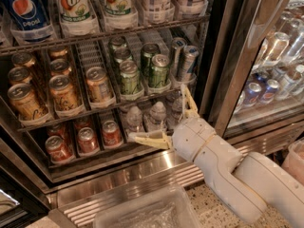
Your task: Pick green can from middle shelf of fridge
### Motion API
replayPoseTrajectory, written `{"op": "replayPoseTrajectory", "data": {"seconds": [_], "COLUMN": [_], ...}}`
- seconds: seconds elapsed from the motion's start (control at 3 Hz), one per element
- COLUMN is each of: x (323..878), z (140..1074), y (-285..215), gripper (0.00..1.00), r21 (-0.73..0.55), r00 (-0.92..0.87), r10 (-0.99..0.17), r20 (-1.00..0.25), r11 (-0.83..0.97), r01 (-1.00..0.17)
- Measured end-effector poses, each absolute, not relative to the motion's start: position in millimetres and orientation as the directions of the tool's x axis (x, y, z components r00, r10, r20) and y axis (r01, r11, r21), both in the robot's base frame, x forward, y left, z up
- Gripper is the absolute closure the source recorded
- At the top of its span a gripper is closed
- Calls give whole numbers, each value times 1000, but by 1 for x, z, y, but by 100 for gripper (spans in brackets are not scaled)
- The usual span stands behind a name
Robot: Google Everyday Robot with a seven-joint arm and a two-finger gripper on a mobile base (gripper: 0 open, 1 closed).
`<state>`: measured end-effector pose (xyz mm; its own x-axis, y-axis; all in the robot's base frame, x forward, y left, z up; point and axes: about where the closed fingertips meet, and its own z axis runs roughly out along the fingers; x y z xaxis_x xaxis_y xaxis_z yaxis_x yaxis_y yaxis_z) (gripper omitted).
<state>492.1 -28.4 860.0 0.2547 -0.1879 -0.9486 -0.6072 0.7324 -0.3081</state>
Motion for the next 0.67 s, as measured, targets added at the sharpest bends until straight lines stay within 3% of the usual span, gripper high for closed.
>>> {"op": "replayPoseTrajectory", "data": {"seconds": [0.67], "x": [507], "z": [848], "y": [-18], "gripper": [43], "r21": [-304], "r00": [242], "r10": [-193], "r20": [-951], "r11": [734], "r01": [-608]}}
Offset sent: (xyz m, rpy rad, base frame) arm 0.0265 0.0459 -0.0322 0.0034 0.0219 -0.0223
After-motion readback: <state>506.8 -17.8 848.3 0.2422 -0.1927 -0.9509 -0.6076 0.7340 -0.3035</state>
